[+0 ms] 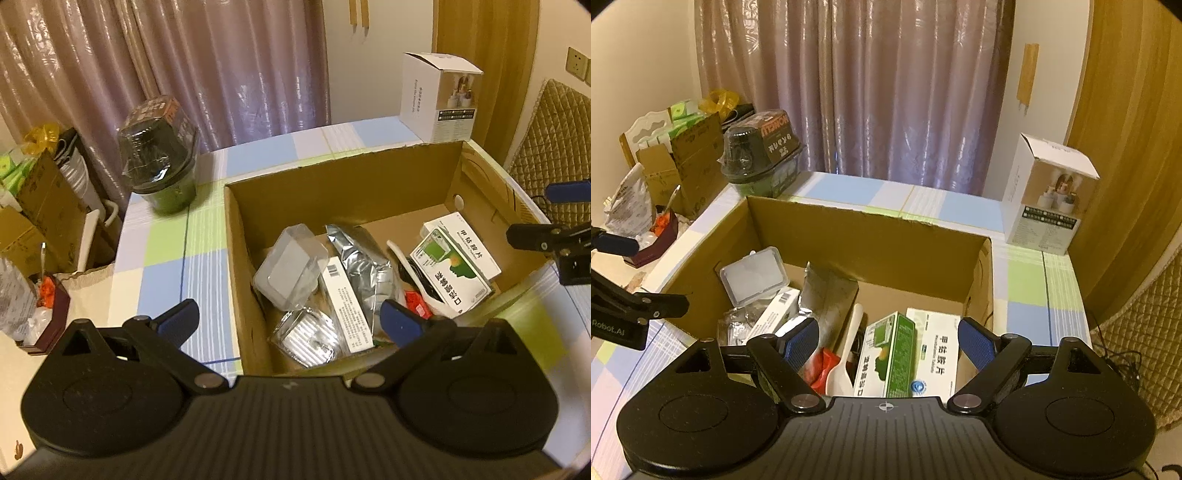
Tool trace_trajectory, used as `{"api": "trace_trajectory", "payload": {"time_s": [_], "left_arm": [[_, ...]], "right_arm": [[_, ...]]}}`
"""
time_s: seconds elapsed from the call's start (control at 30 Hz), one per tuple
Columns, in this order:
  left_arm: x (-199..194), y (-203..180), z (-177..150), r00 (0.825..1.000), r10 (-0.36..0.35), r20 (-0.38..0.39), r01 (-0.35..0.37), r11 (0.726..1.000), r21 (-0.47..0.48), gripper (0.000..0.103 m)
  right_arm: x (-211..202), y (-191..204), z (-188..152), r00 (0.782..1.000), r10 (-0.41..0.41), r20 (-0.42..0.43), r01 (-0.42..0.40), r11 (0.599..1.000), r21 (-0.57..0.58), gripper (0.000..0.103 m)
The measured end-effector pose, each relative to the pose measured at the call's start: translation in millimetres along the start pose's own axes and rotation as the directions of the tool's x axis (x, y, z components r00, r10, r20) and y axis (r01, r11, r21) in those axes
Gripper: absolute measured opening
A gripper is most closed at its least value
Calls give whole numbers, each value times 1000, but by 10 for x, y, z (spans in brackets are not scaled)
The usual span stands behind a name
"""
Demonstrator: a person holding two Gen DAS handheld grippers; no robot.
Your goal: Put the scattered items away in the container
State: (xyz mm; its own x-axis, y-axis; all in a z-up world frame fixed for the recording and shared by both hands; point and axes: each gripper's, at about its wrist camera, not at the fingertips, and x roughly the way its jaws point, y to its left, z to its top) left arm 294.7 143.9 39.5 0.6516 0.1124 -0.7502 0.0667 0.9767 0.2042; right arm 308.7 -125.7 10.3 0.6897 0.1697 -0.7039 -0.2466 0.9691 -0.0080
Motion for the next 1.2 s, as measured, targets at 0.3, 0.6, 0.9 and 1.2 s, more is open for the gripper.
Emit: {"api": "trace_trajectory", "payload": {"time_s": [0.3,0.6,0.9,1.2], "left_arm": [[-200,-54,-156,1000,-14,-18,13,999,-30,102],[-531,-79,-316,999,-39,-13,38,994,-98,102],[-981,-203,-487,999,-48,13,50,990,-134,102],[-1403,-359,-724,999,-43,16,45,987,-152,102]], "right_arm": [[-183,62,-87,1000,3,-18,-2,1000,30,88],[-481,127,-217,1000,3,-30,-1,999,54,88],[-890,192,-380,1000,11,-22,-9,998,68,88],[-1358,304,-581,1000,16,-8,-15,997,81,88]]}}
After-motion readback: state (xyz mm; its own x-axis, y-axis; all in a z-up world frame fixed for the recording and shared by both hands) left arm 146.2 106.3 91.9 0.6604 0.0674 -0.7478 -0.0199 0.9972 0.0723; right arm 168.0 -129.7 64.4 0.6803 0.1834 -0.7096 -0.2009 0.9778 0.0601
